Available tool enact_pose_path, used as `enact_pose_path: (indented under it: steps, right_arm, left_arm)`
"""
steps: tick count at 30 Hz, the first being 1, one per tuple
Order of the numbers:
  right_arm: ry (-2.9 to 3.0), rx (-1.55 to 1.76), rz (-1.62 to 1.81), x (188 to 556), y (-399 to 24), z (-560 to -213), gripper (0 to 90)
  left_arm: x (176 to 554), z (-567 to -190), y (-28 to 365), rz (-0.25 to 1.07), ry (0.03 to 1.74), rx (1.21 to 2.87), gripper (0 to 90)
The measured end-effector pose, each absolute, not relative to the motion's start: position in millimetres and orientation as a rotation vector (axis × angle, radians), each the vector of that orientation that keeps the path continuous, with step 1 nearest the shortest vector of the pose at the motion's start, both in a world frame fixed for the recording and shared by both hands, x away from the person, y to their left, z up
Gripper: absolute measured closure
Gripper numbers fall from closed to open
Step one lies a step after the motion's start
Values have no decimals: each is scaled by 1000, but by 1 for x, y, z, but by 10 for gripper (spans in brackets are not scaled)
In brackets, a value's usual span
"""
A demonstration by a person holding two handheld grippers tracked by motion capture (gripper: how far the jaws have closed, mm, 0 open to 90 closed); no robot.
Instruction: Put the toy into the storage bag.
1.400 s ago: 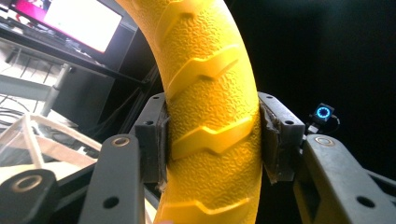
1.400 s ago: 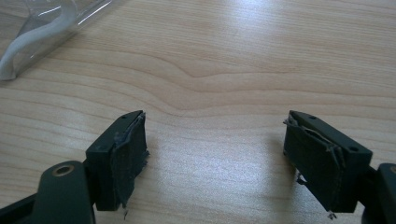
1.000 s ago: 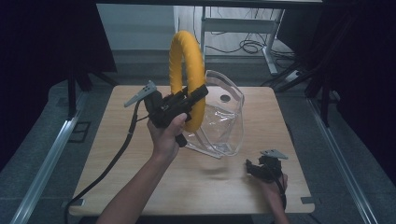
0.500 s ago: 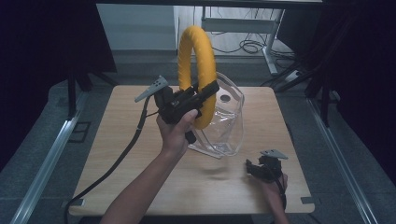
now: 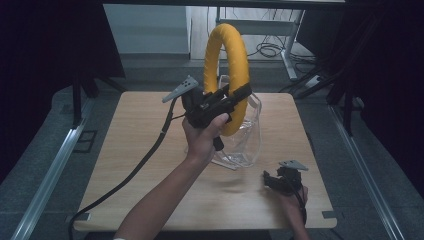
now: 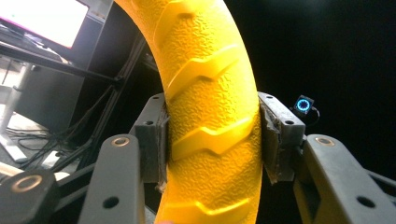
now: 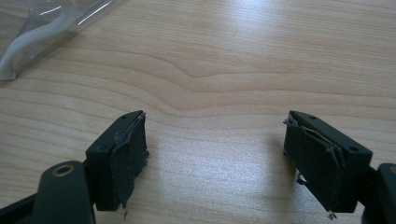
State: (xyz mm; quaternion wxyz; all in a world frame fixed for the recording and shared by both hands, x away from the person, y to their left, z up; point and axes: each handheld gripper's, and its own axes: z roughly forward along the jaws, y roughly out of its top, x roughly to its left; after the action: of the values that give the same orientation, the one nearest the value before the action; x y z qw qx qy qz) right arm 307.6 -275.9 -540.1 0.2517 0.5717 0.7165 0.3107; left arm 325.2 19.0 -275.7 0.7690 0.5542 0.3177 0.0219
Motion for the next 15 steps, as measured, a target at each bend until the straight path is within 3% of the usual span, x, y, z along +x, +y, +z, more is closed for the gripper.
enact_pose_path:
  steps: [15]
  right_arm:
    - [1950,1557,847,308,-276,-540,212]
  left_arm:
    - [333,-282,-9,26,679,1220,505]
